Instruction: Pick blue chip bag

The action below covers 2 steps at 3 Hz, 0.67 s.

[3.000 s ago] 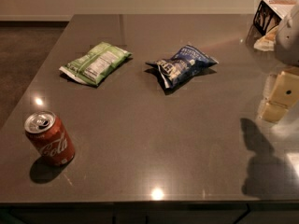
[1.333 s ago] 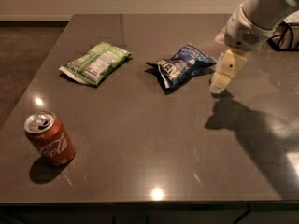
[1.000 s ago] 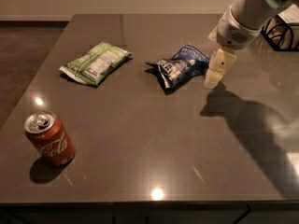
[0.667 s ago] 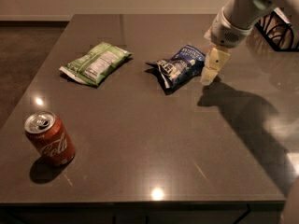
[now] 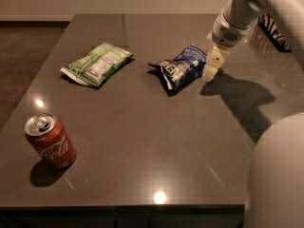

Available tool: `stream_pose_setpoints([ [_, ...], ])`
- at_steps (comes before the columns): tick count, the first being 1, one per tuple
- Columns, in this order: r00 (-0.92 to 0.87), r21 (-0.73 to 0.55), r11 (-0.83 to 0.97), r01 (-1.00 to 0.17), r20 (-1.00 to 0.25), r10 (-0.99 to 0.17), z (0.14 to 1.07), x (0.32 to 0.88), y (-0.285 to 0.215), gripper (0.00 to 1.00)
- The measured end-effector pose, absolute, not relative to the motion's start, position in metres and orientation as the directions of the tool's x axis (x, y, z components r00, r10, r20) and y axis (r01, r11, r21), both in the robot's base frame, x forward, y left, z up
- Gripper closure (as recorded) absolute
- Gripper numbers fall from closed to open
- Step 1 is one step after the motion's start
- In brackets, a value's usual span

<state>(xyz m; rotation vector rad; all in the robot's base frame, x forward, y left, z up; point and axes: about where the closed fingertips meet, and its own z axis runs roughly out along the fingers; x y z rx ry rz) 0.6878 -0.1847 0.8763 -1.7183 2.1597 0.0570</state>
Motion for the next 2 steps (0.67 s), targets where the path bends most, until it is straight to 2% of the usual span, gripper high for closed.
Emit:
stream_pose_setpoints([
  [2, -0.210, -0.145, 0.277, -0.950, -0.362, -0.908, 0.8610, 0.7012, -0.1803, 0.00],
])
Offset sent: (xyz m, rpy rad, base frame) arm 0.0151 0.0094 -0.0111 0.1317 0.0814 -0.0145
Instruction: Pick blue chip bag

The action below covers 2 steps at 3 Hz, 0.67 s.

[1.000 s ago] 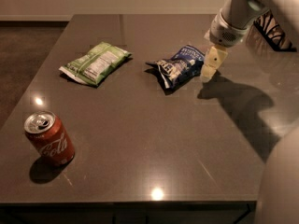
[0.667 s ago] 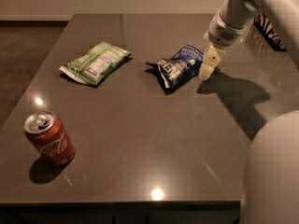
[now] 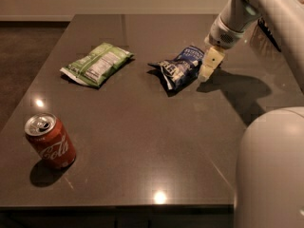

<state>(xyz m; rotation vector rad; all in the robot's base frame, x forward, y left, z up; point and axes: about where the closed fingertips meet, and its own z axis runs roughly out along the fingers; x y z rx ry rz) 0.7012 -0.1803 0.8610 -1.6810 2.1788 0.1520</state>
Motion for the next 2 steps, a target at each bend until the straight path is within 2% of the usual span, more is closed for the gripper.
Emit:
stream_pose_setpoints([
  [1, -0.229, -0.082, 0.289, -0.954, -0.423, -0.877, 0.8571, 0.7002, -0.1721, 0.18],
  [2, -0.234, -0.038, 0.285, -0.958, -0.474, -0.849, 0.8603, 0.6981, -0.1626, 0.42],
])
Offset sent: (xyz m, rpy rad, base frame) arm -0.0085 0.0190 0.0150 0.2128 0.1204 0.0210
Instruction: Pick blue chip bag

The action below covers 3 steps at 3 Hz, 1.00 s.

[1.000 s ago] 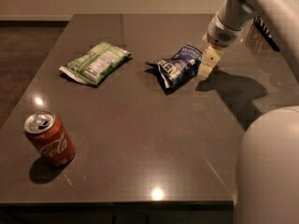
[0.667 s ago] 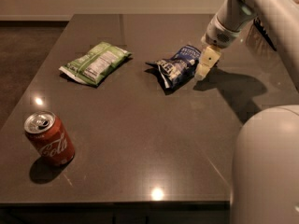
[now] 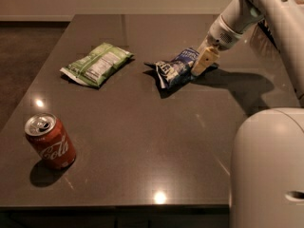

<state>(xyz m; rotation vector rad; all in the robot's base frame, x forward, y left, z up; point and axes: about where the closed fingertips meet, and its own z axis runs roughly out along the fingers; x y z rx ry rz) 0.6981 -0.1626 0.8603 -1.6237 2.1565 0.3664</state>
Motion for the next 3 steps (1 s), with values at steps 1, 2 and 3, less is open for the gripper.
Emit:
stream_pose_setpoints([
  [1, -0.232, -0.014, 0.278, -0.960, -0.513, -0.827, 0.869, 0.693, -0.154, 0.65],
  [2, -0.211, -0.006, 0.259, -0.966, -0.558, -0.802, 0.889, 0.681, -0.143, 0.88],
  [3, -0.193, -0.019, 0.256, -0.966, -0.605, -0.772, 0.917, 0.665, -0.140, 1.00],
])
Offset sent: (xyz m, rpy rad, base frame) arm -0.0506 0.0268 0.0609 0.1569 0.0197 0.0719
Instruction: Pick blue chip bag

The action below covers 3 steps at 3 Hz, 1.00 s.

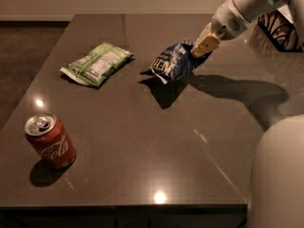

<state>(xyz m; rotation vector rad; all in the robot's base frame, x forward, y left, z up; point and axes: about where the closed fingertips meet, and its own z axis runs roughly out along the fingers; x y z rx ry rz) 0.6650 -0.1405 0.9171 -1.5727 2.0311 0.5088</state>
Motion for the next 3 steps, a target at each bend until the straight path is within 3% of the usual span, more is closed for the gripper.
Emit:
stream_pose_setpoints([
  [3, -0.127, -0.080, 0.255, -0.963, -0.703, -0.700, 1.015, 0.601, -0.156, 1.00],
])
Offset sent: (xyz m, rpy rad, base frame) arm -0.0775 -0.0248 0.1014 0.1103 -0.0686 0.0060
